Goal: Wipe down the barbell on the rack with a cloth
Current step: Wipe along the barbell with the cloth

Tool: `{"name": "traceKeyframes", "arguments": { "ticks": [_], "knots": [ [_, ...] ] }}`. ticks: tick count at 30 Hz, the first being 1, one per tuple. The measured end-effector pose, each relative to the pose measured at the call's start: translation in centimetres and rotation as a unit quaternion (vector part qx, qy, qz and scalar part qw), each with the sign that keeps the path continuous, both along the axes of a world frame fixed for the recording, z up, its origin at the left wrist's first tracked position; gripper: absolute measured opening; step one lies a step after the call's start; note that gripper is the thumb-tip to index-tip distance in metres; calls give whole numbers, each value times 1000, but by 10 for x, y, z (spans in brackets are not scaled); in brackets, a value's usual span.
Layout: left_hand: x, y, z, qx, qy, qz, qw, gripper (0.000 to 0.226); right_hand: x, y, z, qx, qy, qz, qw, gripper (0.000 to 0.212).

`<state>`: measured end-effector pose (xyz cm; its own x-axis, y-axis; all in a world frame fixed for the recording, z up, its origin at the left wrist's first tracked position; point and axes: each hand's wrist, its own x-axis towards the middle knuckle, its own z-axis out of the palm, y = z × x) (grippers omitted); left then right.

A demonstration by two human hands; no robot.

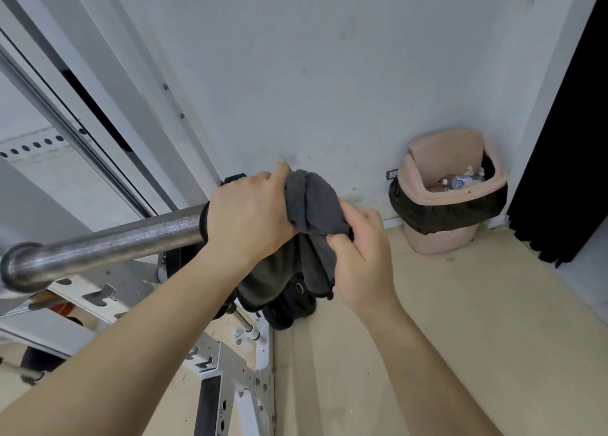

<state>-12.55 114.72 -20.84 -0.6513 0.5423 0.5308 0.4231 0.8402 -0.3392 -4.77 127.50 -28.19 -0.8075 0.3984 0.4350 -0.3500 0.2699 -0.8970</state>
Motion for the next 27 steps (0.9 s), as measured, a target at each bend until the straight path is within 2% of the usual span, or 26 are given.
{"name": "traceKeyframes", "arguments": {
  "ticks": [3, 6, 7, 9, 11, 15, 18, 20, 22, 24, 27],
  "knots": [
    [2, 0, -2, 0, 20, 9, 1000, 39, -4, 1, 1, 12, 11, 48, 999, 51],
    [3, -1, -4, 5, 14, 9, 1000, 39, 1, 0, 1, 77, -14, 1, 997, 44],
    [2, -2, -3, 7, 8, 6, 1000, 41, 1, 2, 1, 57, -15, 10, 998, 40],
    [1, -3, -2, 14, -2, 0, 1000, 43, -2, 3, 4, -41, 11, 75, 996, 36],
    [2, -3, -1, 17, -9, -3, 1000, 43, -8, 1, 6, -57, 16, 106, 993, 30],
    [4, -10, 1, 28, -32, -35, 999, 35, 12, -8, 4, 33, -87, -40, 995, 31],
    [13, -28, 8, 10, -45, -87, 995, 45, 50, -28, 1, -37, -122, -68, 989, 30],
    [29, -42, 15, 9, -27, -114, 993, 38, 66, -41, -3, -83, -153, -50, 983, 32],
    [51, -54, 26, 52, -21, -112, 992, 30, 76, -54, 0, -139, -169, -30, 975, 33],
    [75, -69, 37, 135, -61, -106, 983, 35, 85, -65, 14, -156, -144, -50, 976, 37],
    [110, -107, 43, 263, -147, -114, 947, 43, 105, -87, 45, -161, -81, -66, 981, 47]
  ]
}}
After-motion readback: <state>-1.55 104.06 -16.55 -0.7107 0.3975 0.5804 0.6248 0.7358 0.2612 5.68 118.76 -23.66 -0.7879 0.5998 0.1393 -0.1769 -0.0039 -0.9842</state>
